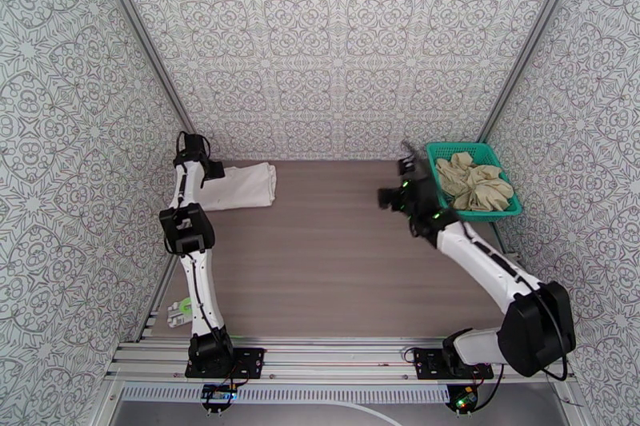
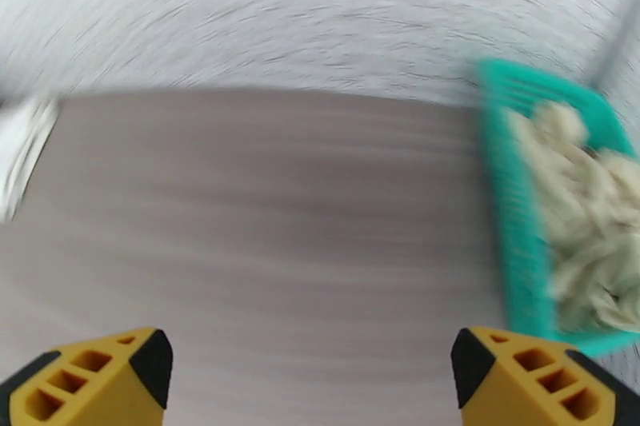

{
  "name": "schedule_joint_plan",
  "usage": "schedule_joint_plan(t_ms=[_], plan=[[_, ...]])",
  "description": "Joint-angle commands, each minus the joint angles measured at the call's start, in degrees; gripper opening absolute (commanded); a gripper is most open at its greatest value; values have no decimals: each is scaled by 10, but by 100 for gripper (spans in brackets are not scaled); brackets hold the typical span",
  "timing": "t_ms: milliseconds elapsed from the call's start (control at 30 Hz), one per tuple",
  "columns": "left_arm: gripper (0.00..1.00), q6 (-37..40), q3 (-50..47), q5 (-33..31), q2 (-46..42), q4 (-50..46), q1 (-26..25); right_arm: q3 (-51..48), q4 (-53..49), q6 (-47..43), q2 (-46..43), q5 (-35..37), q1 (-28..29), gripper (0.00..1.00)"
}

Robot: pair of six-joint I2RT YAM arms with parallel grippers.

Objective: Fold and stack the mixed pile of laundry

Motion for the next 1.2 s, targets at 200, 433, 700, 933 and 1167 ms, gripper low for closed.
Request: schedule_joint_plan(t_ms=[200, 433, 700, 933, 1167], plan=[[93, -38, -165, 171, -249, 3, -55, 262, -281, 31, 189, -13, -203, 99], [90, -130, -552, 347, -459, 266, -166, 413, -335, 3, 349, 11, -264, 99], [89, -164, -727, 367, -508, 319, -236, 492, -356, -12, 449, 71, -288, 99], [84, -193, -798, 390, -531, 343, -239, 534, -338, -34, 540, 58, -294, 98], [70, -198, -797, 384, -550, 334, -253, 591, -357, -49, 582, 46, -297, 44]])
